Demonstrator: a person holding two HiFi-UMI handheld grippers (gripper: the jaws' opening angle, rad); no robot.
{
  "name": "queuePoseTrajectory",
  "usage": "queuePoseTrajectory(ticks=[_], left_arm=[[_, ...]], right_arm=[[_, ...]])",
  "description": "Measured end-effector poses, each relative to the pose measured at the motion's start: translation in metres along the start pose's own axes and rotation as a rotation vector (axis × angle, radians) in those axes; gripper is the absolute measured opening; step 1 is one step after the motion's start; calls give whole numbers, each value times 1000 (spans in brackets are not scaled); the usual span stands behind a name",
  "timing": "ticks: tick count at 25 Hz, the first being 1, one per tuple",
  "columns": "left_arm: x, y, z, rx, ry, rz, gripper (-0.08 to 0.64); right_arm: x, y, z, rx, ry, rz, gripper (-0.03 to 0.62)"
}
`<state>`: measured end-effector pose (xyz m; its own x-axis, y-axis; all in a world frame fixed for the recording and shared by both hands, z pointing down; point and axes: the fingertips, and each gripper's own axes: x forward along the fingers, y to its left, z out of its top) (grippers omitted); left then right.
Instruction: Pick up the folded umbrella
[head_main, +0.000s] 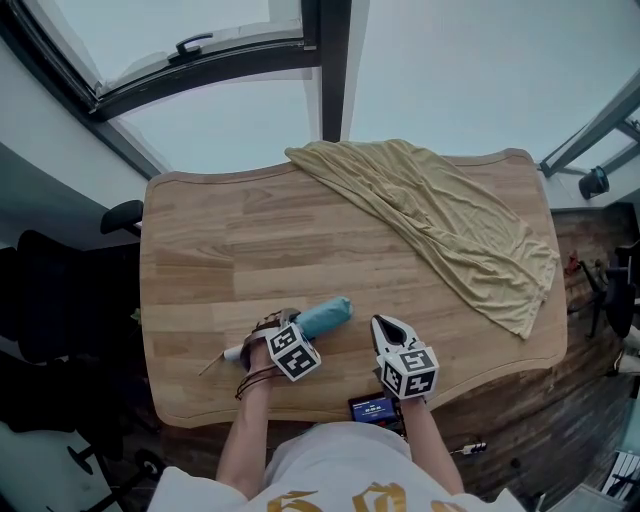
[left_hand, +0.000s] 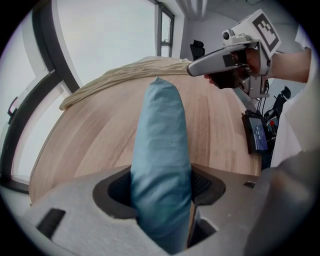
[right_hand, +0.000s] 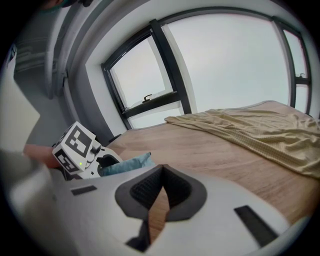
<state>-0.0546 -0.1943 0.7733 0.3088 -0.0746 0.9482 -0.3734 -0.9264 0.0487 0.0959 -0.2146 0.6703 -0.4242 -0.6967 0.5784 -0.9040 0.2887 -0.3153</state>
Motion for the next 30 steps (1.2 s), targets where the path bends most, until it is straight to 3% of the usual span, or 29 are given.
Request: queuePoseTrajectory(ticks=[14,21,30], left_arm=[[-65,8,39,-174,-296,109,302],[-89,15,44,-260,-403,135,302],[-128,19,49,-309,-558,220,301]], right_arm=[[-10,16,9,-37,-45,39,9],[-20,24,22,-62,-98,51,9],[-35,30,29,-53,-156,38,9]])
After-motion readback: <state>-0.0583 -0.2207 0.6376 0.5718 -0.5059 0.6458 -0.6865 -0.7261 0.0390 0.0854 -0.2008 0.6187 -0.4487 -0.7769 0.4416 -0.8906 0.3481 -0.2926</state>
